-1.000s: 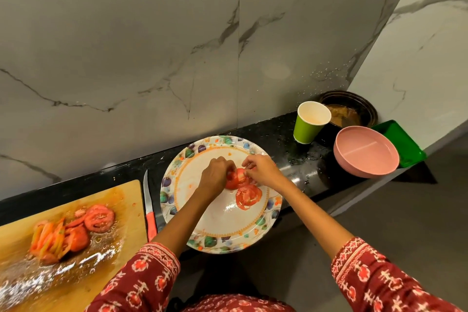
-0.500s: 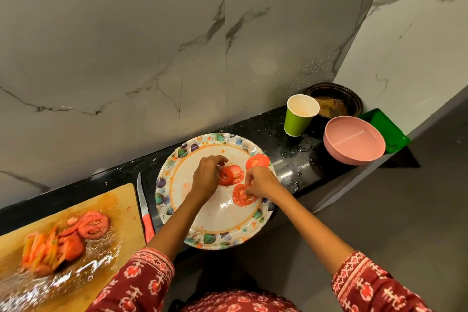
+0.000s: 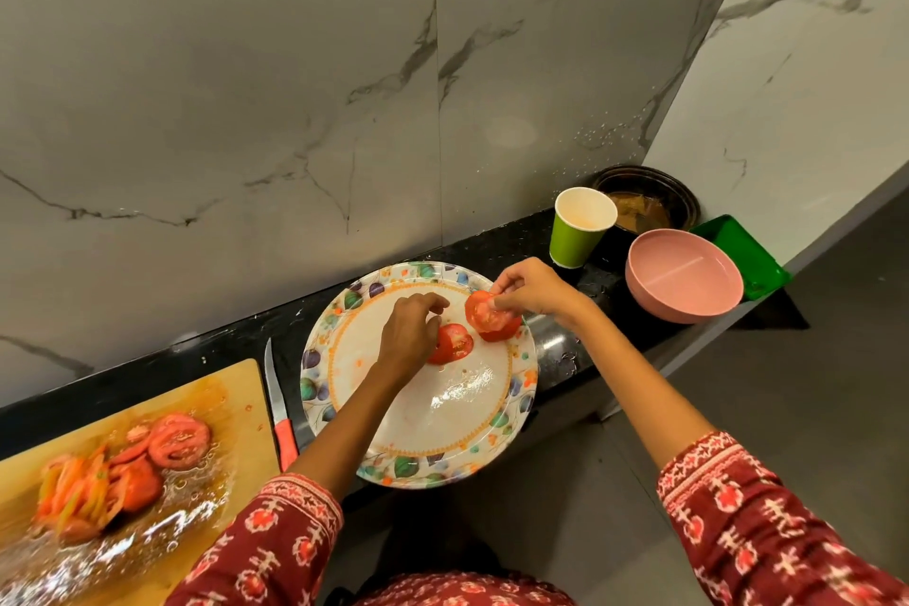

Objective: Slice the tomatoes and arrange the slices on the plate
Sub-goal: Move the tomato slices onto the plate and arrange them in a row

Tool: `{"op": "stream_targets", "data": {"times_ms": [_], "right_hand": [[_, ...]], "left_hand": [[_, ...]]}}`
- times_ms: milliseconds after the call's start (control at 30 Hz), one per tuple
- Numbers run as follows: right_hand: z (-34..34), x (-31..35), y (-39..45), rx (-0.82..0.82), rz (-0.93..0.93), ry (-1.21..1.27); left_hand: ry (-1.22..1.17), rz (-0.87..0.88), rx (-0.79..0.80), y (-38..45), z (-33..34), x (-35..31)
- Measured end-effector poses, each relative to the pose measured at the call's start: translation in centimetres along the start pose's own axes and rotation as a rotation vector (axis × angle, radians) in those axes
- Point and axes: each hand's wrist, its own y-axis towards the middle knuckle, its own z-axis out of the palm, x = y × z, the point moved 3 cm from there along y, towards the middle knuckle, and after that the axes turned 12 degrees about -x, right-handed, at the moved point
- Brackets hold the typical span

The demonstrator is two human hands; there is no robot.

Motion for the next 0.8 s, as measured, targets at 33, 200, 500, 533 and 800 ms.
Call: {"op": "stream_targets", "data": {"times_ms": [33,200,500,533,800], "right_hand": [[0.4,-0.2,0.4,-0.016,0.008,-0.018],[1.4,-2.0,1.4,-0.157,0.032,-0.170],[0.4,-3.9,0.9,-0.165,0.104,-0.180],[0.5,-4.0,0.8,-0.165,0.104,-0.184],[0.3,-4.3,1.2,-0.140,0.155,-0.147]], "left_hand": [[0.004,0.004,0.003,0.1,0.1,-0.2],[0.026,0.049,0.077,0.1,1.3,-2.0],[0.368,0.127,0.220,0.8,3.8,-3.0],[0.361,0.118,0.212,0.8,3.9,-3.0],[0.242,0.090,0.169,0.7,4.6,-3.6]]}}
